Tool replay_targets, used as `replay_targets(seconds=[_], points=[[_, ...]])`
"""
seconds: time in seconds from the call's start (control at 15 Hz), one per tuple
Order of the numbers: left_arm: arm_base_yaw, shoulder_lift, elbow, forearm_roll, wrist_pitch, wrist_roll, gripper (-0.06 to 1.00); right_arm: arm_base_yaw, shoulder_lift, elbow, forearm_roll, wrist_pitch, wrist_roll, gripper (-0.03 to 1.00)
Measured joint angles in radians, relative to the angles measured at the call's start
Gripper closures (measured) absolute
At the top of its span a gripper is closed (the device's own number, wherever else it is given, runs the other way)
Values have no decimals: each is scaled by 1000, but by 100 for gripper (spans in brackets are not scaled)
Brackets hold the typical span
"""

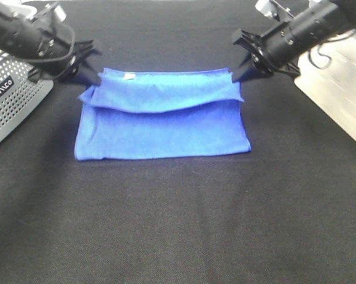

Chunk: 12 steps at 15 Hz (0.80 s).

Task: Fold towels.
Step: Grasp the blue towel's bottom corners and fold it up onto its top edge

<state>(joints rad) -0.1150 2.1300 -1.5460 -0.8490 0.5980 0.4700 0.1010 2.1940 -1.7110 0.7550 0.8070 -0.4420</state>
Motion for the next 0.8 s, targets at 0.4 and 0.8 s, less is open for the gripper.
replay_targets(seconds=[0.4, 0.8], points=[[0, 279, -392, 7, -110, 19, 93, 0, 311, -474, -126, -30, 38, 97], [-51, 461, -551, 5, -320, 124, 80, 0, 449, -579, -159, -189, 36, 91]])
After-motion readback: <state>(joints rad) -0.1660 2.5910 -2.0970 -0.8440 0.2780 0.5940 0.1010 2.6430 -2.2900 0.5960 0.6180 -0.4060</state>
